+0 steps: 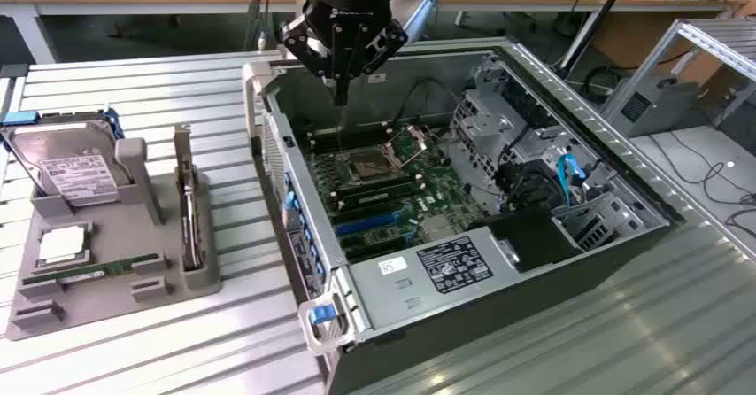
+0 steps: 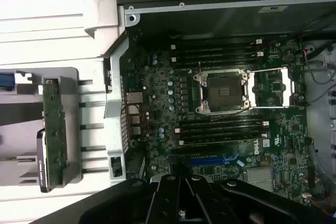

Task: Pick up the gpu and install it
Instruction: 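Reach for the gpu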

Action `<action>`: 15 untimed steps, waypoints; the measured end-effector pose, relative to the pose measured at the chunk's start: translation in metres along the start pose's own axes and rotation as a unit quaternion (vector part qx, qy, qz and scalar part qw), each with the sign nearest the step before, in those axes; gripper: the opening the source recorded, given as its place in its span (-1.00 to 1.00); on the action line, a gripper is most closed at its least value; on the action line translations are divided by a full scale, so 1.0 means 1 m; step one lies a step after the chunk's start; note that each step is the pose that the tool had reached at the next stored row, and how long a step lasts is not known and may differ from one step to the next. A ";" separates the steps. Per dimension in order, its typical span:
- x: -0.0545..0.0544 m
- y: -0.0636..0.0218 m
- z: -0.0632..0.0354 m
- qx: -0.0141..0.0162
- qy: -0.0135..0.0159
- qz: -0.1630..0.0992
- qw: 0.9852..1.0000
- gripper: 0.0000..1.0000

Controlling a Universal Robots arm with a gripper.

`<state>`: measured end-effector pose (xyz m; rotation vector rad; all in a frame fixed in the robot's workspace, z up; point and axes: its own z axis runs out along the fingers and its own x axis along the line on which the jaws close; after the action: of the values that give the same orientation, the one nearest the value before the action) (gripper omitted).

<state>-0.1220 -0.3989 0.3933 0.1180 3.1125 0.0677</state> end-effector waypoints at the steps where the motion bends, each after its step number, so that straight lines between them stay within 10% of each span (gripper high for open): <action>1: 0.004 -0.0003 -0.0001 0.000 0.000 0.000 1.000 -0.79; 15: 0.018 -0.0014 -0.0005 0.000 0.000 0.000 1.000 -0.79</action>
<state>-0.1404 -0.3989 0.3933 0.1180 3.1125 0.0677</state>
